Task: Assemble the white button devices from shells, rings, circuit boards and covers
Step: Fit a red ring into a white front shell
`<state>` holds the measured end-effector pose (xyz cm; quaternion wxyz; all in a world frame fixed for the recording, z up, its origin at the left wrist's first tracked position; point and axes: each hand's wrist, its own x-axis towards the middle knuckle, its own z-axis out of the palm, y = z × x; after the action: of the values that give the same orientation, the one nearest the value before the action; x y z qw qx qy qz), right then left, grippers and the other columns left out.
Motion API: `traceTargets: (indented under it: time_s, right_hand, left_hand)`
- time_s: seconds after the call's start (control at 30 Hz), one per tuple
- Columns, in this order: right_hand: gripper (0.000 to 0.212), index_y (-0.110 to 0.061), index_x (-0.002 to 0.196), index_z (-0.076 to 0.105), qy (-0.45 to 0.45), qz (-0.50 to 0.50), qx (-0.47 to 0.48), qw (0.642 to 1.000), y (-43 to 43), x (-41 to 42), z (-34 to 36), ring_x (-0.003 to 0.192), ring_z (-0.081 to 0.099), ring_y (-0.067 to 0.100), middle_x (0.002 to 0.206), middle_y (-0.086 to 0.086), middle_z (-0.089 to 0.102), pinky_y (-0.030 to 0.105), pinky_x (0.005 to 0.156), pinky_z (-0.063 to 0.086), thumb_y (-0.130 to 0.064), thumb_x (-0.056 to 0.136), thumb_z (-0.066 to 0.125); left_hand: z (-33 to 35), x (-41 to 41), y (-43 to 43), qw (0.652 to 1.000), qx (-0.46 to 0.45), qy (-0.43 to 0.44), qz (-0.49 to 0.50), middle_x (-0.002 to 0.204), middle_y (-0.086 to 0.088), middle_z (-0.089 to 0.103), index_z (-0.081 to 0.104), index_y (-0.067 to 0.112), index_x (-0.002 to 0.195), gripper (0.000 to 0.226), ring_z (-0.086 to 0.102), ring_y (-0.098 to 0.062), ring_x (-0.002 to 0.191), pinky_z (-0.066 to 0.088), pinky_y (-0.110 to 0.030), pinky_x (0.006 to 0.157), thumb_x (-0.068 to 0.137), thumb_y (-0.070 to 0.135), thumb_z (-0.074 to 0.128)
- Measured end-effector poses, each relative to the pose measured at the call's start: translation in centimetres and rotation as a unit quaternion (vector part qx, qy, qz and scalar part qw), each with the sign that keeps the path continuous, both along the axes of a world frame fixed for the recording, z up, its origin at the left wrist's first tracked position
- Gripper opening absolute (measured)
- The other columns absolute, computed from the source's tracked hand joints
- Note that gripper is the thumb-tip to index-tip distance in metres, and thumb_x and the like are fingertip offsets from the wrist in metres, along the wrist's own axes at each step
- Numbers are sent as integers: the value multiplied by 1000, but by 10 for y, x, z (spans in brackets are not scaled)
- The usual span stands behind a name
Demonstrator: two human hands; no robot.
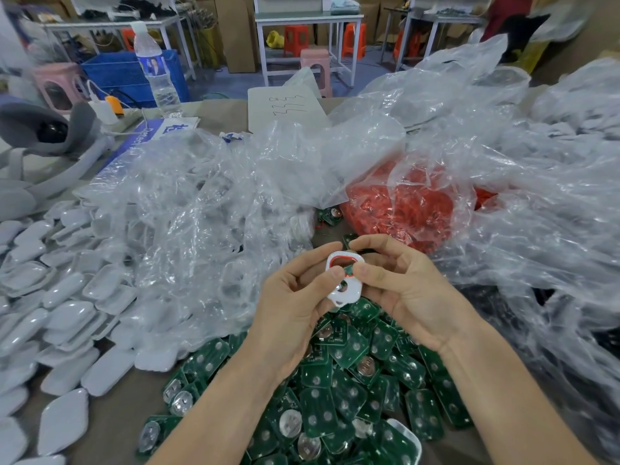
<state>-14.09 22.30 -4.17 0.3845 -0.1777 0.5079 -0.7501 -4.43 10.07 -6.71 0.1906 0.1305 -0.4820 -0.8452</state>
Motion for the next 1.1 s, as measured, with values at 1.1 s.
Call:
traceTargets:
  time_s: [1.1]
  right_hand:
    - [20, -23, 96, 71, 266, -48, 131, 954, -2, 2, -8, 81, 72, 16, 81, 1, 75, 35, 84, 55, -11, 80, 74]
  left_hand:
    - [-2, 3, -3, 975, -192, -105, 28, 91, -2, 76, 72, 21, 107, 22, 72, -16, 88, 57, -22, 70, 87, 13, 71]
